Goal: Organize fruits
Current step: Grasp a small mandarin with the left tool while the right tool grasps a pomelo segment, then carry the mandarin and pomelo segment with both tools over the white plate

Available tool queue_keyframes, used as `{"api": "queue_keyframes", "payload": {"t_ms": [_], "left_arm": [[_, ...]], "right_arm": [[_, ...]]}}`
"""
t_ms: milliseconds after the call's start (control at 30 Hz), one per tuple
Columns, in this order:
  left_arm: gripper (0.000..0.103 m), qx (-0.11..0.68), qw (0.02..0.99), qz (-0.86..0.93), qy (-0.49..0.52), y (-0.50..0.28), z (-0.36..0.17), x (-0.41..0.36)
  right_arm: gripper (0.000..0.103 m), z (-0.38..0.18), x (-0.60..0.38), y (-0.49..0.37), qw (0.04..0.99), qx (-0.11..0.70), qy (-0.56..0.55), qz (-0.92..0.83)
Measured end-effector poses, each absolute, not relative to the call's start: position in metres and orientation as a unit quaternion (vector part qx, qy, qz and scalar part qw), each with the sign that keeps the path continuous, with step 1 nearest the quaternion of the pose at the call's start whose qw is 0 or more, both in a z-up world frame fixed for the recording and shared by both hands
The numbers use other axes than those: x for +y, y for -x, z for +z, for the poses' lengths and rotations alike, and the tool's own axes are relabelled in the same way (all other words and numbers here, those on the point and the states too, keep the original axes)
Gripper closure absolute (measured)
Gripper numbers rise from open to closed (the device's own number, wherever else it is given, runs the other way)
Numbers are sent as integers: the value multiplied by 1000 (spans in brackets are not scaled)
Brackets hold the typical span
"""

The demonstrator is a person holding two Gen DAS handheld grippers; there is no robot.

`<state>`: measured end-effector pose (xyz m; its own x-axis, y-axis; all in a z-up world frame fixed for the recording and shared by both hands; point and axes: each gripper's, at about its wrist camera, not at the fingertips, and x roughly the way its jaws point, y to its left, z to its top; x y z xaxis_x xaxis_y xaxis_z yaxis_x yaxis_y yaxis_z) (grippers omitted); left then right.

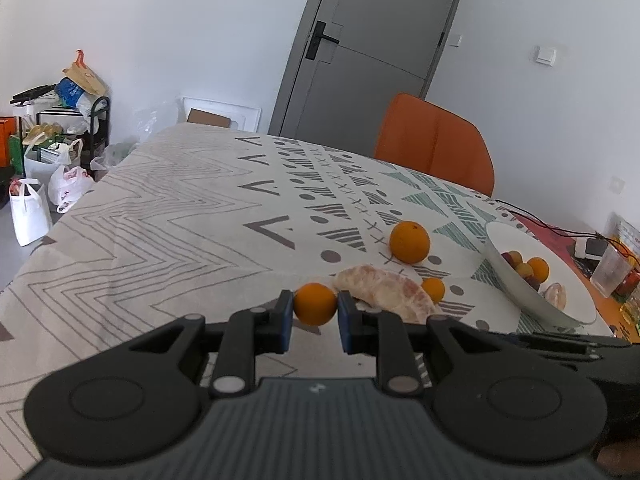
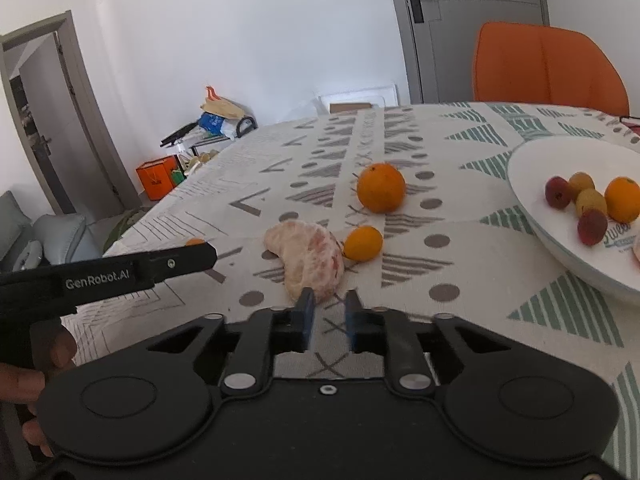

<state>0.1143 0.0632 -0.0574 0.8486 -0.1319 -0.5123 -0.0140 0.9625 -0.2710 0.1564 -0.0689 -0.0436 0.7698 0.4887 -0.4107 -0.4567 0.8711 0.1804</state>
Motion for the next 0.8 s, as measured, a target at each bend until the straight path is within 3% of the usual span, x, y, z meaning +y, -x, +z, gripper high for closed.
{"api": "queue_keyframes", "payload": {"t_ms": [33, 167, 333, 667, 700, 767, 800], "left_arm": [[81, 273, 952, -29, 135, -114, -57, 65], [81, 276, 950, -26, 143, -116, -59, 72], [81, 283, 945, -24, 162, -119, -64, 80], [81, 287, 938, -34, 191, -121, -69, 90], [81, 287, 938, -34, 193, -121, -69, 90], [81, 287, 938, -34, 191, -121, -69, 89], [81, 287, 938, -34, 189, -121, -69, 89]], "right_arm": [[65, -43, -68, -157, 940, 226, -34, 253], [64, -43, -58, -164, 937, 229, -30, 261], [55, -42, -43, -173, 938, 226, -13, 264], [50, -39, -23, -189, 941, 221, 19, 257], [50, -40, -20, -188, 941, 219, 26, 255], [62, -41, -14, -185, 945, 215, 51, 240], [63, -41, -12, -183, 948, 211, 67, 230]]}}
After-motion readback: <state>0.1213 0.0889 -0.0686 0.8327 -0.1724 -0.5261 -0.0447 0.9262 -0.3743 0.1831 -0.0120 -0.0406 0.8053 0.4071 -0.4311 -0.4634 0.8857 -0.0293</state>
